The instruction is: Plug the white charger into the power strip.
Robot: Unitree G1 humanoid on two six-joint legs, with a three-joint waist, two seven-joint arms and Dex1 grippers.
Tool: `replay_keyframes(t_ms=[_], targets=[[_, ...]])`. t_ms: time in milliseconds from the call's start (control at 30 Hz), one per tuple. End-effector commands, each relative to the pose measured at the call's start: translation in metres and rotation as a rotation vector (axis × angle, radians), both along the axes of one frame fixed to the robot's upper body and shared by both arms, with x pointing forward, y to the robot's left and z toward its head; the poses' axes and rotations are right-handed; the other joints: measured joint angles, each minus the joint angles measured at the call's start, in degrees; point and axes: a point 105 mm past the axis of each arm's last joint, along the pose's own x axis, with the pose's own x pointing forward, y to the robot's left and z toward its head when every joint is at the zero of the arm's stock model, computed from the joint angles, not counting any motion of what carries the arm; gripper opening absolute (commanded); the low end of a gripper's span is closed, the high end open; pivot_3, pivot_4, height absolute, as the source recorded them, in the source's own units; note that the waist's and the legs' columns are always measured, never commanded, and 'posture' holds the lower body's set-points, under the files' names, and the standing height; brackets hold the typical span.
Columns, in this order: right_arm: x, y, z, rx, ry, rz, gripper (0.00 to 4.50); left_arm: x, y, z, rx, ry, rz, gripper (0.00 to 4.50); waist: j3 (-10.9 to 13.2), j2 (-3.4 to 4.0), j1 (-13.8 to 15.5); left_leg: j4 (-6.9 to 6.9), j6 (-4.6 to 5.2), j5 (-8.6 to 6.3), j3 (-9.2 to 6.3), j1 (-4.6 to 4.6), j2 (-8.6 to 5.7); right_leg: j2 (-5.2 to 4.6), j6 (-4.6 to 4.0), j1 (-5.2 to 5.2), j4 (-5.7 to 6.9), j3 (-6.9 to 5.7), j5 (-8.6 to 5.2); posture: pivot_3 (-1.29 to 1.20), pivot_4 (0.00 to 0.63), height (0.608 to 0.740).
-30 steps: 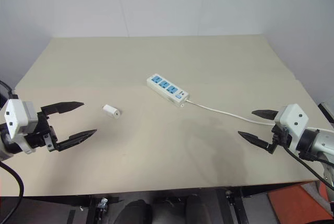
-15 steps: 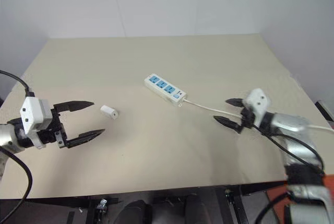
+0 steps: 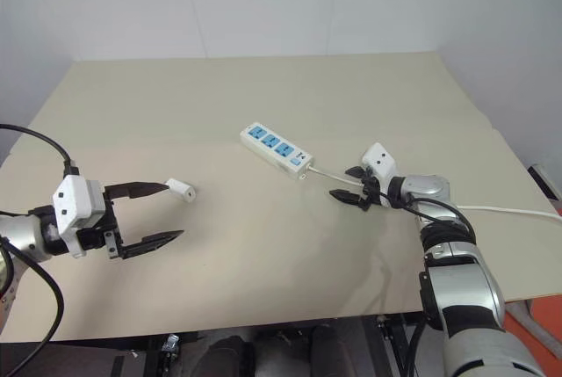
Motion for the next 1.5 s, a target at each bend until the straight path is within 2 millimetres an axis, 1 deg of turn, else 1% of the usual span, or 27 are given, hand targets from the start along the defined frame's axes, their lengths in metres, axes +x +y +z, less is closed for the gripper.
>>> replay_keyframes(t_ms=[33,167,267,300,333,433,500,567,633,767,833,933,1000,1033,1100,1133,1200,1300,1367,1400,1500], targets=[[-0.003,0.000,-0.004,-0.019,0.020,0.024,2.84,-0.003,-0.003,0.010,0.020,-0.037,-0.014,4.50,0.0,0.00,0.0,0.00,0.00,0.00,0.01,0.03,0.00,0.01,0.00,0.03,0.01,0.00,0.00,0.00,0.150,0.740],[-0.004,0.004,-0.002,0.000,0.006,0.046,1.45,-0.003,-0.005,0.010,0.004,-0.035,-0.028,4.50,0.0,0.01,0.0,0.01,0.00,0.00,0.02,0.06,-0.01,0.01,0.00,0.06,0.02,0.00,0.00,0.00,0.150,0.740],[-0.006,0.005,-0.005,-0.006,-0.001,0.055,0.39,-0.001,-0.004,0.008,0.000,-0.023,-0.035,4.50,0.0,0.01,-0.1,0.00,0.00,0.00,0.01,0.05,0.00,0.02,0.00,0.05,0.01,0.00,0.00,0.00,0.150,0.740],[-0.008,0.006,-0.007,-0.004,-0.002,0.059,0.10,-0.001,-0.005,0.007,0.006,-0.018,-0.039,4.50,0.0,0.01,-0.1,0.00,0.00,0.00,0.01,0.06,-0.01,0.02,0.00,0.05,0.01,0.00,0.00,0.00,0.150,0.740],[-0.009,0.006,-0.008,-0.004,-0.004,0.064,0.00,-0.001,-0.005,0.006,0.009,-0.016,-0.042,4.50,0.0,0.01,-0.1,0.00,0.00,0.00,0.02,0.06,-0.01,0.03,0.00,0.05,0.01,0.00,0.00,0.00,0.150,0.740],[-0.015,0.008,-0.012,-0.003,-0.006,0.089,0.00,0.000,-0.006,0.007,0.008,-0.014,-0.049,4.50,0.0,0.01,-0.1,0.00,0.00,0.00,0.01,0.06,-0.01,0.03,0.00,0.05,0.03,0.00,0.00,0.00,0.150,0.740],[-0.023,0.007,-0.014,-0.005,-0.025,0.118,0.00,0.000,-0.006,0.007,0.010,-0.013,-0.053,4.50,0.0,0.00,0.0,0.00,0.00,0.00,0.00,0.06,-0.01,0.03,0.00,0.06,0.02,0.00,0.00,0.00,0.150,0.740],[-0.037,-0.001,-0.018,-0.013,-0.038,0.139,0.00,-0.003,-0.005,0.007,0.010,-0.007,-0.056,4.50,0.0,0.00,0.1,0.00,0.00,-0.01,-0.02,0.05,0.00,0.03,0.00,0.06,0.02,-0.03,0.00,0.00,0.150,0.740],[-0.057,-0.016,-0.022,-0.041,-0.054,0.159,0.00,-0.005,-0.003,0.005,0.017,0.003,-0.051,4.50,0.0,0.01,0.5,-0.01,0.01,-0.02,-0.06,0.03,0.03,0.03,0.01,0.06,0.00,-0.06,-0.01,0.00,0.150,0.740],[-0.092,-0.035,-0.020,-0.077,-0.069,0.187,0.00,-0.007,0.001,0.003,0.021,0.016,-0.042,4.50,-0.1,0.02,1.8,0.02,0.01,-0.05,-0.05,0.01,0.02,-0.01,0.05,0.10,-0.03,-0.10,-0.04,0.00,0.150,0.740],[-0.102,-0.041,-0.019,-0.089,-0.069,0.173,0.00,-0.006,0.001,0.001,0.022,0.019,-0.041,4.50,-0.1,0.01,1.9,0.04,0.01,-0.05,0.04,0.07,-0.01,-0.02,0.05,0.19,-0.04,-0.10,-0.04,0.00,0.150,0.740],[-0.104,-0.044,-0.017,-0.067,-0.067,0.132,0.00,-0.004,-0.002,0.001,0.023,0.022,-0.052,4.50,-0.1,0.01,1.8,0.05,0.01,-0.05,0.22,0.33,-0.06,0.02,0.04,0.37,-0.23,-0.04,-0.04,0.00,0.150,0.740],[-0.104,-0.044,-0.017,-0.047,-0.050,0.119,0.71,-0.001,-0.004,0.002,0.020,0.020,-0.062,4.50,-0.1,0.01,1.6,0.05,0.01,-0.05,0.27,0.44,-0.07,0.04,0.02,0.39,-0.12,0.00,-0.03,0.00,0.150,0.740],[-0.104,-0.044,-0.016,-0.031,-0.041,0.108,0.97,0.000,-0.006,0.002,0.019,0.019,-0.066,4.50,-0.1,0.01,1.6,0.06,0.01,-0.05,0.29,0.48,-0.08,0.05,0.01,0.39,-0.06,0.03,-0.03,0.00,0.150,0.740],[-0.103,-0.042,-0.013,0.001,-0.064,0.085,1.63,0.002,-0.007,0.003,0.016,0.016,-0.069,4.50,-0.1,0.01,1.5,0.06,0.01,-0.05,0.29,0.54,-0.08,0.08,0.00,0.39,0.02,0.06,-0.03,0.00,0.150,0.740],[-0.102,-0.041,-0.011,0.023,-0.085,0.062,1.88,0.002,-0.007,0.003,0.015,0.016,-0.069,4.50,-0.1,0.00,1.6,0.06,0.01,-0.05,0.30,0.55,-0.07,0.09,-0.01,0.39,0.03,0.07,-0.03,0.00,0.150,0.740],[-0.103,-0.038,-0.006,0.091,-0.121,0.013,2.49,0.003,-0.007,0.002,0.015,0.017,-0.068,4.50,-0.1,0.01,1.6,0.04,0.01,-0.05,0.28,0.54,-0.06,0.12,-0.02,0.37,0.03,0.07,-0.05,0.00,0.150,0.740],[-0.108,-0.034,-0.003,0.178,-0.153,-0.043,3.54,0.004,-0.006,0.002,0.014,0.016,-0.062,4.50,-0.1,0.01,1.7,0.03,0.01,-0.05,0.26,0.42,-0.05,0.10,-0.02,0.26,0.03,0.06,-0.05,0.00,0.150,0.740],[-0.111,-0.029,-0.001,0.279,-0.161,-0.100,4.25,0.006,-0.006,0.003,0.010,0.011,-0.055,4.50,-0.1,0.01,1.7,0.03,0.01,-0.05,0.24,0.39,-0.05,0.09,-0.02,0.25,0.01,0.05,-0.05,0.00,0.150,0.740],[-0.110,-0.027,-0.001,0.318,-0.163,-0.128,4.46,0.006,-0.006,0.002,0.010,0.014,-0.051,4.50,-0.1,0.01,1.7,0.04,0.01,-0.05,0.22,0.39,-0.05,0.08,-0.02,0.26,0.01,0.06,-0.05,0.00,0.150,0.740],[-0.110,-0.013,-0.001,0.407,-0.186,-0.175,4.46,0.009,-0.008,0.002,0.009,0.016,-0.050,4.50,-0.1,0.01,1.6,0.04,0.01,-0.05,0.18,0.43,-0.05,0.08,-0.02,0.26,0.05,0.08,-0.05,0.00,0.150,0.740]])
